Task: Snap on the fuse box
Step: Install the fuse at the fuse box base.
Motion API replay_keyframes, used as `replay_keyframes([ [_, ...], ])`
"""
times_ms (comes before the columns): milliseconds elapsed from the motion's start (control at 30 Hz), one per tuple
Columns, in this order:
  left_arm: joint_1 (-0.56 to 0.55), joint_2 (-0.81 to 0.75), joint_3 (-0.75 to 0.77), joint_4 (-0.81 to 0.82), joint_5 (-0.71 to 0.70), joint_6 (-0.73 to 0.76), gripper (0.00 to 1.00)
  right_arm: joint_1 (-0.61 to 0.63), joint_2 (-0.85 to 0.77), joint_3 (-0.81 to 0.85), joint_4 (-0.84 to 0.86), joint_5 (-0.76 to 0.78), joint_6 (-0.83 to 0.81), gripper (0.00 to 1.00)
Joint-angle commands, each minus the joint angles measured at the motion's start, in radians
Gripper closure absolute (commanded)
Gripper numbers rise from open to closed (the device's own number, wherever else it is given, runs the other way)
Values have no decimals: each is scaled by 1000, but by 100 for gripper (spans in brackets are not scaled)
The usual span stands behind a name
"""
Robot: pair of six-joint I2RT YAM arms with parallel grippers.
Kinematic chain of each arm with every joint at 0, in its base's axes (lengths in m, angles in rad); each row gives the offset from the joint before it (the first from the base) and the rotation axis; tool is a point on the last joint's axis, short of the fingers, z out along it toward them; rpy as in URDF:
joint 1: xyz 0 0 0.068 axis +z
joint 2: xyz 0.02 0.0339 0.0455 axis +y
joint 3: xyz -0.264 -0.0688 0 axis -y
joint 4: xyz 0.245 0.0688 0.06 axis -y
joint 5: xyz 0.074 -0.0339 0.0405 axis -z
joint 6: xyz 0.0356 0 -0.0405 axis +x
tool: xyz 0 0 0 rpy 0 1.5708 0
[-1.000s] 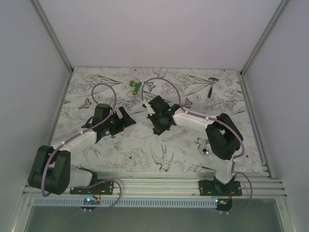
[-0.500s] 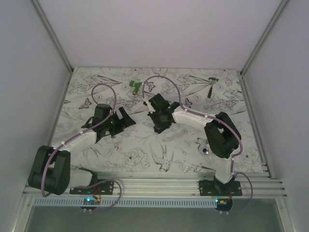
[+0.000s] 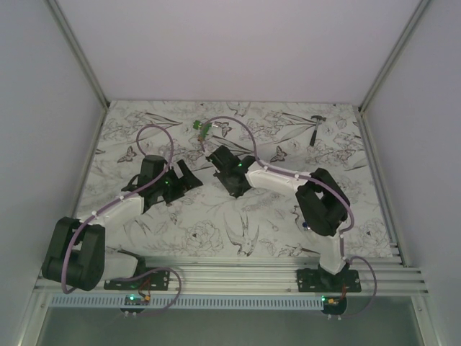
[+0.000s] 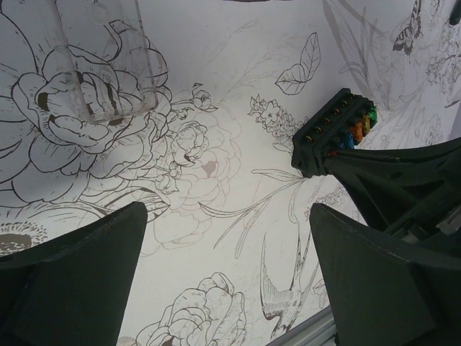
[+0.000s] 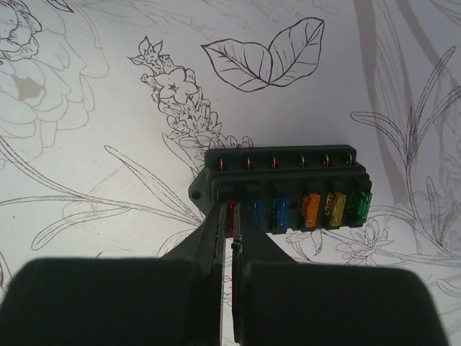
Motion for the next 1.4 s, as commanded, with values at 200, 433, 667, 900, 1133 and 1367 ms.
replay_keyframes([
  [200,7,-17,-21,-17,17,-9,0,43,257,-163,-258,-69,15,100],
  [433,6,-19,-24,-19,36,-18,0,47,109,-156,-277,-107,0,100],
  [667,-7,-54,-21,-19,67,-32,0,47,-25,-133,-282,-135,-18,94],
  [900,-48,-47,-11,-20,72,-34,0,47,-114,-141,-262,-139,-35,74],
  [1133,-81,2,9,-22,74,-27,0,47,-182,-140,-235,-131,-12,57],
  [1367,-108,41,37,-22,78,-14,0,32,-270,-172,-196,-100,28,53],
])
